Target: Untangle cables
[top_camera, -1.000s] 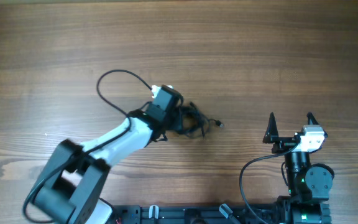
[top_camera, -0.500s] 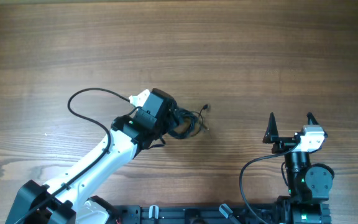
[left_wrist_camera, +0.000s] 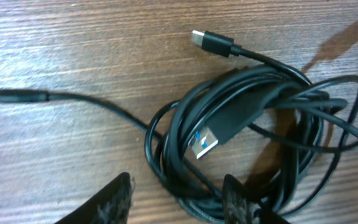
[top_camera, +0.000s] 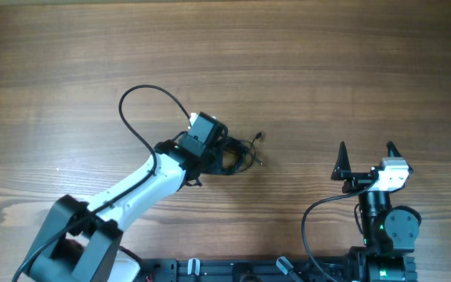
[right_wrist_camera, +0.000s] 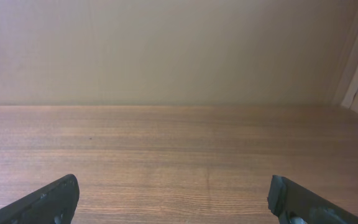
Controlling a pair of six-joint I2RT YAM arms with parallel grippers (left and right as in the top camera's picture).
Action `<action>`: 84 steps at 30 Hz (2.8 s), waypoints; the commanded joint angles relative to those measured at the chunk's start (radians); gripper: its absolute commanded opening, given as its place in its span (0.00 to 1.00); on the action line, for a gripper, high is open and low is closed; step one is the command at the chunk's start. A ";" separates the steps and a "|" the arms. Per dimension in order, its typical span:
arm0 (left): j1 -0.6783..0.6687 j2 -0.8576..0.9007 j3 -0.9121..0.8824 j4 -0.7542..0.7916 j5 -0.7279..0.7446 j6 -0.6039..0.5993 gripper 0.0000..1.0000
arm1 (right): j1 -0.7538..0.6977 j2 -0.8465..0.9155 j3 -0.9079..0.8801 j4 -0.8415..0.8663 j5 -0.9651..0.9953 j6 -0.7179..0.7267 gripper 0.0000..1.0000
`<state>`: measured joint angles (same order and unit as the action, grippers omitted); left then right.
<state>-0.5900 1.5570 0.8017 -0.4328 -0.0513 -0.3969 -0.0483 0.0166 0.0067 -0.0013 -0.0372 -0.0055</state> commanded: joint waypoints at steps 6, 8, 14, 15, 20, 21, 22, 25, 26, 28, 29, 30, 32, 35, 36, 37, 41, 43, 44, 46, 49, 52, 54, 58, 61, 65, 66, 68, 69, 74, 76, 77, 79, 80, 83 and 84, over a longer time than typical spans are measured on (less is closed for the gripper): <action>-0.007 0.061 0.003 0.071 0.016 -0.038 0.29 | 0.005 -0.005 -0.002 0.003 -0.012 -0.006 1.00; -0.009 0.063 0.003 0.070 0.017 -0.038 0.22 | 0.005 -0.005 -0.002 0.003 -0.012 -0.006 1.00; -0.022 0.063 0.002 0.073 0.017 -0.038 0.32 | 0.005 -0.005 -0.002 0.003 -0.012 -0.006 1.00; -0.022 0.065 0.002 0.074 0.016 -0.042 0.32 | 0.005 -0.005 -0.002 0.003 -0.012 -0.006 1.00; -0.022 0.103 0.001 0.085 0.016 -0.060 0.24 | 0.005 -0.005 -0.002 0.003 -0.012 -0.006 1.00; -0.022 0.111 0.001 0.093 0.016 -0.060 0.23 | 0.005 -0.005 -0.002 0.003 -0.012 -0.006 1.00; -0.022 0.119 0.001 0.104 0.017 -0.060 0.19 | 0.005 -0.005 -0.002 0.003 -0.012 -0.006 1.00; -0.022 0.118 0.002 0.112 0.016 -0.060 0.04 | 0.005 -0.005 -0.002 0.003 -0.012 -0.006 1.00; -0.021 0.114 0.004 0.112 0.016 -0.058 0.04 | 0.005 -0.005 -0.002 0.003 -0.012 -0.006 1.00; -0.016 0.085 0.018 0.109 0.016 -0.055 0.04 | 0.005 -0.005 -0.002 0.003 -0.012 -0.006 1.00; -0.014 0.059 0.027 0.107 0.016 -0.055 0.04 | 0.005 -0.005 -0.002 0.003 -0.012 -0.006 1.00; -0.014 0.028 0.036 0.106 0.016 -0.055 0.04 | 0.005 -0.005 -0.002 0.003 -0.012 -0.005 1.00; -0.014 -0.050 0.055 0.107 0.016 -0.056 0.04 | 0.005 -0.005 -0.002 0.003 -0.012 -0.006 1.00; -0.014 -0.177 0.057 0.089 0.016 -0.101 0.04 | 0.005 -0.005 -0.002 0.003 -0.012 -0.006 1.00; -0.014 -0.205 0.057 0.076 0.016 -0.120 0.04 | 0.005 -0.005 -0.002 0.003 -0.012 -0.006 1.00; -0.014 -0.229 0.057 0.064 0.016 -0.136 0.04 | 0.005 -0.005 -0.002 0.003 -0.012 -0.006 1.00; -0.014 -0.318 0.057 0.012 0.000 -0.219 0.04 | 0.005 -0.005 -0.002 0.003 -0.012 -0.006 1.00; -0.014 -0.320 0.057 0.008 0.001 -0.293 0.04 | 0.005 -0.005 -0.002 0.003 -0.012 -0.006 1.00; -0.014 -0.320 0.057 0.004 0.002 -0.327 0.04 | 0.005 -0.005 -0.002 0.003 -0.012 -0.006 1.00; -0.014 -0.320 0.057 0.005 0.002 -0.318 0.04 | 0.005 -0.005 -0.002 0.003 -0.012 -0.006 1.00; -0.014 -0.320 0.057 -0.004 0.001 -0.314 0.04 | 0.005 -0.005 -0.002 0.003 -0.012 -0.006 1.00; -0.014 -0.320 0.057 -0.005 0.002 -0.284 0.04 | 0.005 -0.005 -0.002 0.003 -0.012 -0.006 1.00; -0.014 -0.320 0.057 -0.001 0.002 -0.285 0.04 | 0.005 -0.005 -0.002 0.003 -0.012 -0.006 1.00; -0.014 -0.319 0.057 0.005 0.002 -0.285 0.04 | 0.005 -0.005 -0.002 0.003 -0.012 -0.006 1.00; -0.014 -0.319 0.056 0.005 0.002 -0.285 0.04 | 0.005 -0.005 -0.002 0.008 -0.033 0.028 1.00; -0.014 -0.319 0.056 0.006 0.002 -0.286 0.04 | 0.005 -0.005 -0.002 0.012 -0.092 0.398 1.00; -0.014 -0.319 0.056 0.006 0.002 -0.289 0.04 | 0.005 -0.005 -0.002 0.011 -0.092 0.590 1.00; -0.014 -0.319 0.056 0.006 0.002 -0.289 0.04 | 0.005 -0.005 -0.002 0.011 -0.095 0.867 1.00; -0.014 -0.319 0.056 0.006 0.002 -0.289 0.04 | 0.005 -0.005 -0.002 0.011 -0.094 1.091 1.00; -0.014 -0.319 0.056 0.006 0.002 -0.293 0.04 | 0.005 -0.005 -0.002 0.016 -0.153 1.745 1.00; -0.014 -0.319 0.056 0.005 0.002 -0.293 0.04 | 0.005 -0.005 -0.002 0.016 -0.153 1.842 1.00; -0.014 -0.319 0.056 0.005 0.002 -0.293 0.04 | 0.005 -0.005 -0.002 0.016 -0.154 1.840 1.00; -0.014 -0.319 0.056 0.005 0.002 -0.293 0.04 | 0.005 0.000 -0.002 0.015 -0.159 1.733 1.00; -0.014 -0.319 0.056 0.005 0.002 -0.293 0.04 | 0.005 0.011 -0.002 0.016 -0.164 1.532 1.00; -0.014 -0.319 0.056 0.005 0.002 -0.321 0.04 | 0.005 0.065 -0.002 0.031 -0.377 1.019 1.00; -0.014 -0.319 0.056 0.005 0.002 -0.335 0.04 | 0.005 0.085 -0.002 0.034 -0.410 1.003 1.00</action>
<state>-0.6071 1.2541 0.8436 -0.4339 -0.0399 -0.6910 -0.0483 0.0551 0.0063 0.0223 -0.2691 1.3460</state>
